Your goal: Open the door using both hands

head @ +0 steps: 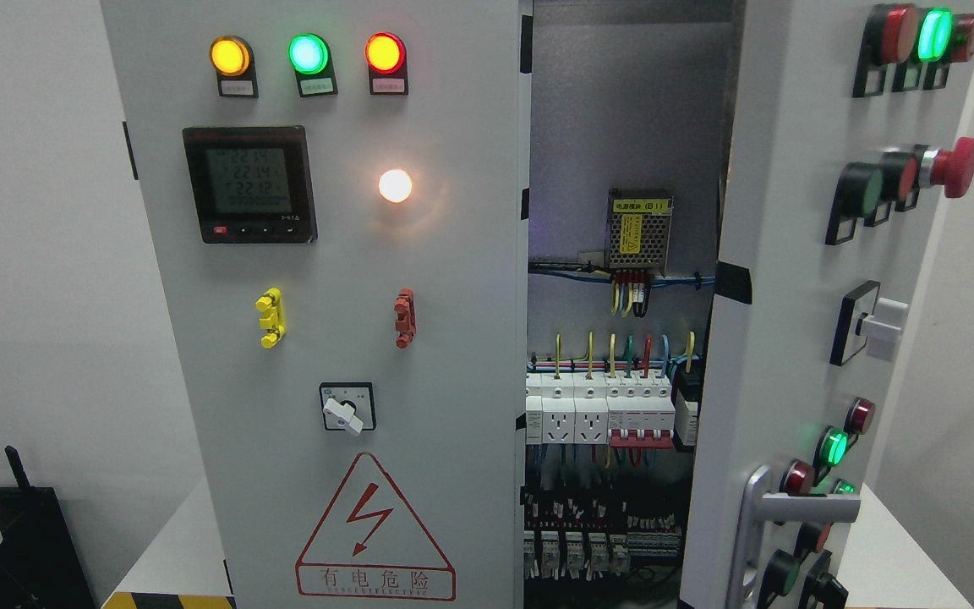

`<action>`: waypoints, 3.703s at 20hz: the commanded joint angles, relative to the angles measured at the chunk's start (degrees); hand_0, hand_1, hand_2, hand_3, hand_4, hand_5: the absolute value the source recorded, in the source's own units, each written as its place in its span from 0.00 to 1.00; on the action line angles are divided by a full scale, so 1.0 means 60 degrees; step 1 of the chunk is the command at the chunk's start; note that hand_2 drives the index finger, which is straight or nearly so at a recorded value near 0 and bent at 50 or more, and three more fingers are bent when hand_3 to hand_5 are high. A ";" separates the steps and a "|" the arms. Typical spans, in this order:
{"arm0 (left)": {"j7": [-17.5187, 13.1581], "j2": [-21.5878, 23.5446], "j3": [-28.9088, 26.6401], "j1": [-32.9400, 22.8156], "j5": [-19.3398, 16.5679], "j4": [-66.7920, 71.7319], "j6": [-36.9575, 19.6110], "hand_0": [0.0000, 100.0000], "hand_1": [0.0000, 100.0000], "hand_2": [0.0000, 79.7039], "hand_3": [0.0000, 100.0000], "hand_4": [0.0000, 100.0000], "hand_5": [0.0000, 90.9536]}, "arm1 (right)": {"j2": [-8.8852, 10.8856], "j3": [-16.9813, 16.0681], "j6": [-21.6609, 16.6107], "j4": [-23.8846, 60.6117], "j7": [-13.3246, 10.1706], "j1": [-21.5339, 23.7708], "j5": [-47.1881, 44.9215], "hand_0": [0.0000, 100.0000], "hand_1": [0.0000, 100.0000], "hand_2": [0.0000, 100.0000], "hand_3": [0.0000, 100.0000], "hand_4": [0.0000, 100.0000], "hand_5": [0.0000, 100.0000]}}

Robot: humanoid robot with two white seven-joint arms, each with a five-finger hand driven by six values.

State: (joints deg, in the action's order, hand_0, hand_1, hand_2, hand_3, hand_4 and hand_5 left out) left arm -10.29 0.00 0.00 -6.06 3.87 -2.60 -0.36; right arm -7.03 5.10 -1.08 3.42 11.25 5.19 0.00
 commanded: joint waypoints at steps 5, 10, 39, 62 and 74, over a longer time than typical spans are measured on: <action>0.0001 -0.0322 -0.0176 0.0000 0.0000 0.0008 0.0002 0.00 0.00 0.00 0.00 0.00 0.00 | 0.0000 0.0000 0.0004 0.0000 0.0059 -0.0001 -0.0029 0.38 0.00 0.00 0.00 0.00 0.00; 0.0001 -0.0322 -0.0176 0.0000 0.0000 -0.0006 0.0002 0.00 0.00 0.00 0.00 0.00 0.00 | 0.0000 0.0000 0.0004 0.0000 0.0059 -0.0001 -0.0029 0.38 0.00 0.00 0.00 0.00 0.00; -0.1195 0.1201 -0.0756 -0.5005 0.0714 -1.4084 -0.0540 0.00 0.00 0.00 0.00 0.00 0.00 | 0.0000 0.0000 0.0004 0.0000 0.0059 -0.0001 -0.0029 0.38 0.00 0.00 0.00 0.00 0.00; -0.6313 1.3255 -0.6680 -0.4308 1.5469 -1.6325 -0.0496 0.00 0.00 0.00 0.00 0.00 0.00 | 0.0000 0.0000 0.0004 0.0000 0.0059 -0.0001 -0.0015 0.38 0.00 0.00 0.00 0.00 0.00; -0.6283 1.4458 -0.1935 -0.0850 1.5469 -1.6339 -0.0525 0.00 0.00 0.00 0.00 0.00 0.00 | 0.0000 0.0000 0.0004 0.0000 0.0059 -0.0001 -0.0029 0.38 0.00 0.00 0.00 0.00 0.00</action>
State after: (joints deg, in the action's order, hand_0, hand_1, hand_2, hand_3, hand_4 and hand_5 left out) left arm -48.37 75.28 -32.04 -27.74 95.59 -98.51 -3.17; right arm -7.03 5.10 -1.07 3.43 11.25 5.19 0.00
